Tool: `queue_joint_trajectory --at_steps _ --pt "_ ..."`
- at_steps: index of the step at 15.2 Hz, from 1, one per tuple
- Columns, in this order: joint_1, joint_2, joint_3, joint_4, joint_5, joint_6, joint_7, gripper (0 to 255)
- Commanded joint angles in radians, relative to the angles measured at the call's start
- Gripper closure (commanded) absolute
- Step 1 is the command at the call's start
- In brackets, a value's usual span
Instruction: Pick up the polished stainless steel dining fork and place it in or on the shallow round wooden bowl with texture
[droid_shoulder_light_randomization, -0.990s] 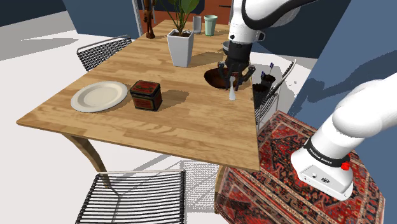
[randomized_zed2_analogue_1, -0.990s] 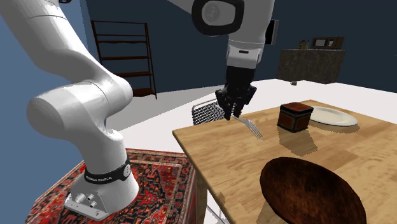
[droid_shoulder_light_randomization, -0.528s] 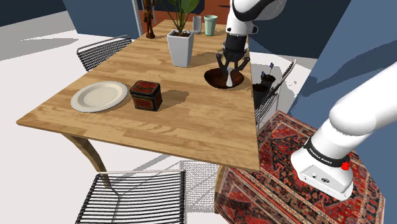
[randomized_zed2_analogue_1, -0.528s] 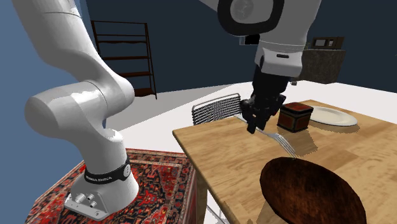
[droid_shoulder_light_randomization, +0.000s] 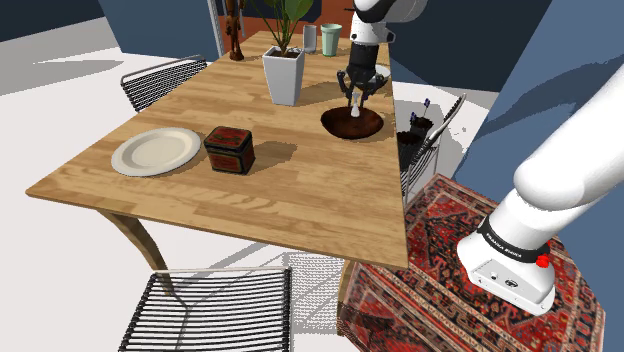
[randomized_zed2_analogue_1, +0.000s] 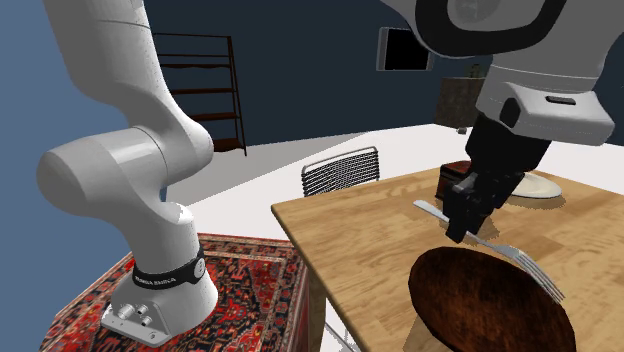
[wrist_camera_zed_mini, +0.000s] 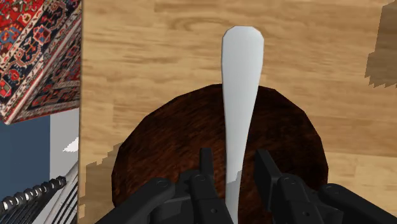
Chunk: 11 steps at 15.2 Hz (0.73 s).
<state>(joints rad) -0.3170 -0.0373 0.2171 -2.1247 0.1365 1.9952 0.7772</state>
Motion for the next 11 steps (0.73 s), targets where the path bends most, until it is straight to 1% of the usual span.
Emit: queue_joint_trajectory --at_steps 1,11 --pt "-0.019 0.073 -0.019 0.082 -0.021 -0.013 -0.027 255" --pt "-0.016 0.131 -0.017 0.011 -0.026 0.115 -0.032 255"
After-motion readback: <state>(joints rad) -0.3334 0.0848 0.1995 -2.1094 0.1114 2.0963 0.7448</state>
